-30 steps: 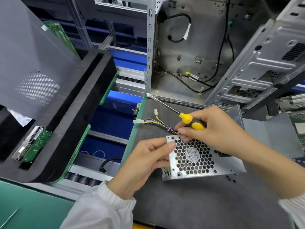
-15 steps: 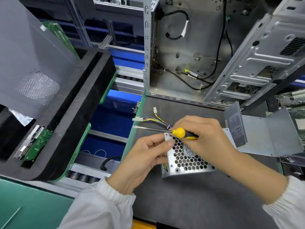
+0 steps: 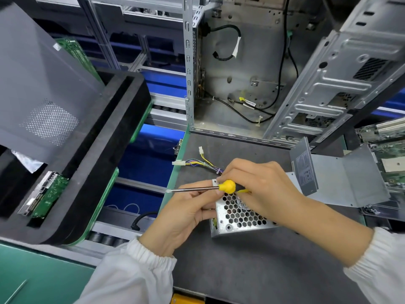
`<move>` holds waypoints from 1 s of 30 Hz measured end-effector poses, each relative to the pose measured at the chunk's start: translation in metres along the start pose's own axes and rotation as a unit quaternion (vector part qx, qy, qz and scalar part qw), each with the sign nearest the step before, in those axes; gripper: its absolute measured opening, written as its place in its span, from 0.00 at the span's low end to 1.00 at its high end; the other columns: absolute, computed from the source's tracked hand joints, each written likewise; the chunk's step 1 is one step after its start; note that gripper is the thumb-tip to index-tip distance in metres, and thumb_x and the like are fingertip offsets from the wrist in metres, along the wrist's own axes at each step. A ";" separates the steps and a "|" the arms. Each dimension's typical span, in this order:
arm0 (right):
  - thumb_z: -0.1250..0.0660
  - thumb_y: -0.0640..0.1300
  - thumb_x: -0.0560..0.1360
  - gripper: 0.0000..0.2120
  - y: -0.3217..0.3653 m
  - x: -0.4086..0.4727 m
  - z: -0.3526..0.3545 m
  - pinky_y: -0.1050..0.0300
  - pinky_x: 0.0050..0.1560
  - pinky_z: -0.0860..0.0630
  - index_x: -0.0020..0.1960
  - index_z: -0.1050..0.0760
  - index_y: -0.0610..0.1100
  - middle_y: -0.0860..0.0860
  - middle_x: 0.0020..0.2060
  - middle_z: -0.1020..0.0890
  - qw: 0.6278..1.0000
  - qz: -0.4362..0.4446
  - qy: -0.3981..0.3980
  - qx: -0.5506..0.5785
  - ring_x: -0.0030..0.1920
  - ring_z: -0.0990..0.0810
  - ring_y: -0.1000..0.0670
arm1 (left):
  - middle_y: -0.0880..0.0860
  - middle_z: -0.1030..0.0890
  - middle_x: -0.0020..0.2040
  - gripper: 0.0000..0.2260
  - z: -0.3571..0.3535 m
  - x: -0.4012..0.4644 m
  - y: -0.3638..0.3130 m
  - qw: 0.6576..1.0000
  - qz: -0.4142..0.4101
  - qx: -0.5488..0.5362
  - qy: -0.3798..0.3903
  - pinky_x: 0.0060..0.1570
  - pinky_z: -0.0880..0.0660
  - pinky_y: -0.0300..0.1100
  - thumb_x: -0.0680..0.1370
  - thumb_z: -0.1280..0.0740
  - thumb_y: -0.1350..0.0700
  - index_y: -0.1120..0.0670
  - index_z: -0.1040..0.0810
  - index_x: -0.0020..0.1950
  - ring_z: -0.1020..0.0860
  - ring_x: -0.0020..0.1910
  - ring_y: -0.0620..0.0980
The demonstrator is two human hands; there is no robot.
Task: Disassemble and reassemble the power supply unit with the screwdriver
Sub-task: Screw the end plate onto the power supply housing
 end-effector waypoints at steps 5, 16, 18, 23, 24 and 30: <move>0.29 0.33 0.68 0.06 -0.013 0.010 -0.001 0.48 0.30 0.26 0.43 0.22 0.40 0.49 0.38 0.22 0.995 -0.062 0.042 0.059 0.31 0.28 0.45 | 0.63 0.17 0.55 0.17 -0.002 -0.001 -0.002 1.000 0.004 0.018 0.015 0.52 0.20 0.50 0.73 0.30 0.54 0.60 0.18 0.59 0.18 0.52 0.57; 0.31 0.41 0.73 0.06 -0.003 0.023 -0.001 0.52 0.33 0.31 0.49 0.23 0.43 0.49 0.42 0.24 0.992 0.004 0.122 -0.021 0.37 0.24 0.43 | 0.58 0.16 0.50 0.11 -0.003 -0.002 -0.004 1.000 -0.001 0.010 0.018 0.52 0.19 0.50 0.74 0.30 0.54 0.58 0.15 0.53 0.18 0.50 0.54; 0.31 0.41 0.73 0.06 -0.005 0.023 -0.002 0.52 0.35 0.30 0.50 0.24 0.43 0.49 0.41 0.24 0.993 -0.012 0.121 -0.009 0.38 0.25 0.43 | 0.58 0.16 0.50 0.10 -0.005 -0.002 -0.004 1.000 -0.002 0.011 0.025 0.52 0.20 0.50 0.74 0.30 0.54 0.56 0.15 0.51 0.17 0.51 0.54; 0.30 0.44 0.74 0.07 -0.009 0.027 -0.003 0.52 0.35 0.31 0.41 0.29 0.46 0.56 0.34 0.32 0.990 -0.047 0.126 0.037 0.35 0.31 0.50 | 0.60 0.17 0.56 0.14 -0.005 -0.002 -0.005 0.999 -0.001 0.009 0.034 0.52 0.20 0.49 0.75 0.31 0.55 0.58 0.18 0.59 0.18 0.55 0.57; 0.30 0.45 0.74 0.11 -0.011 0.028 -0.004 0.53 0.35 0.32 0.39 0.32 0.48 0.57 0.32 0.33 0.989 -0.056 0.133 0.042 0.35 0.32 0.51 | 0.60 0.17 0.56 0.15 -0.005 -0.002 -0.005 0.999 0.000 0.008 0.035 0.52 0.20 0.48 0.75 0.31 0.55 0.58 0.18 0.60 0.18 0.56 0.57; 0.30 0.45 0.74 0.12 -0.011 0.032 -0.008 0.57 0.33 0.38 0.37 0.33 0.49 0.57 0.31 0.35 0.988 -0.060 0.141 0.026 0.33 0.35 0.52 | 0.61 0.17 0.57 0.16 -0.005 -0.002 -0.005 0.999 -0.001 0.007 0.037 0.52 0.20 0.49 0.75 0.31 0.54 0.57 0.18 0.61 0.18 0.57 0.58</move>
Point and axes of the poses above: each hand's wrist, its own x-axis towards the middle knuckle, its own z-axis out of the back of the hand, y = z × x, the point moved 9 cm from there along x, towards the middle knuckle
